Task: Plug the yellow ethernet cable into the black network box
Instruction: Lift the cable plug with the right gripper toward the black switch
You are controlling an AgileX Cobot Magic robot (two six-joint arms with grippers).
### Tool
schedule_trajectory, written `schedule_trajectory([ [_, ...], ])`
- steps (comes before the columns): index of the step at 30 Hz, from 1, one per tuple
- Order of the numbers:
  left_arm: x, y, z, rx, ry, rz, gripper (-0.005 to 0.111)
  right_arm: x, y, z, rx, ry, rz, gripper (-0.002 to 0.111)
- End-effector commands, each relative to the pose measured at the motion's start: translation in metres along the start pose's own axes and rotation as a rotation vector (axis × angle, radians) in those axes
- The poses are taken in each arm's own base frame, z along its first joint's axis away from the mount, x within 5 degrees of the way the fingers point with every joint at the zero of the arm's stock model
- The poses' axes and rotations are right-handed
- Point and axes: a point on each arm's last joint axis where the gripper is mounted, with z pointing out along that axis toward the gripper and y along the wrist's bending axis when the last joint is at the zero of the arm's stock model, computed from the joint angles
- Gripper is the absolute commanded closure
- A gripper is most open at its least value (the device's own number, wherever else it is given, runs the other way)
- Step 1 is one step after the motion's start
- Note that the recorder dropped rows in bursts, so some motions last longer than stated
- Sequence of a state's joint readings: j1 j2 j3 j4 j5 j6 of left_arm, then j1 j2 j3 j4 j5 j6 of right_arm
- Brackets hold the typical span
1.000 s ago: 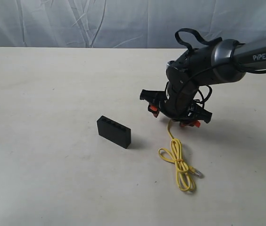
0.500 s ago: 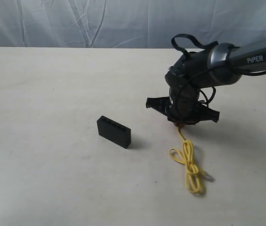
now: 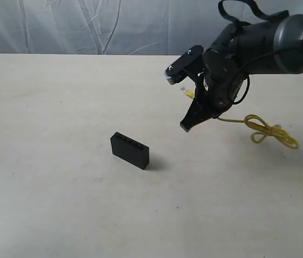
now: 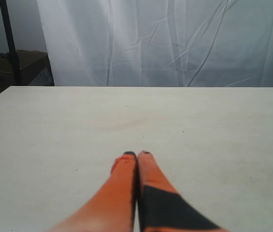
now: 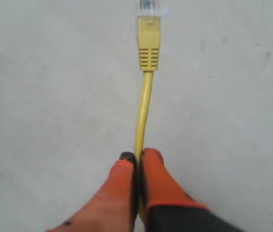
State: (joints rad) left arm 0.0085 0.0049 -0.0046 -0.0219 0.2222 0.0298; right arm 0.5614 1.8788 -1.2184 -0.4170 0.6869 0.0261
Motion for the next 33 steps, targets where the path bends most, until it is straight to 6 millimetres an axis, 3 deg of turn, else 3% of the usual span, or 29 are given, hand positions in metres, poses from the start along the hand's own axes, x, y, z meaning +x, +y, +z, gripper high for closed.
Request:
schedule_trajectory([
  [1,0.0,0.0,0.0,0.0,-0.014,-0.001,0.107,0.0,0.006,-0.001,-0.109,-0.018,-0.039,0.109],
  [7,0.0,0.0,0.0,0.0,-0.014,-0.001,0.107,0.008,0.012,0.008,-0.16,0.078,-0.05,0.109],
  [11,0.0,0.0,0.0,0.0,-0.014,-0.001,0.107,0.008,0.004,-0.003,-0.197,0.017,-0.098,0.109],
  [15,0.0,0.0,0.0,0.0,-0.014,-0.001,0.107,0.041,-0.012,-0.007,-0.298,-0.162,-0.049,0.109],
  [17,0.0,0.0,0.0,0.0,-0.014,-0.001,0.107,0.047,-0.012,-0.011,-0.283,-0.222,-0.063,0.109],
  [28,0.0,0.0,0.0,0.0,-0.014,-0.001,0.107,0.051,0.001,0.014,-0.387,-0.139,0.003,0.109],
  [33,0.0,0.0,0.0,0.0,-0.014,-0.001,0.107,0.047,0.017,0.005,-0.432,-0.149,-0.087,0.109],
])
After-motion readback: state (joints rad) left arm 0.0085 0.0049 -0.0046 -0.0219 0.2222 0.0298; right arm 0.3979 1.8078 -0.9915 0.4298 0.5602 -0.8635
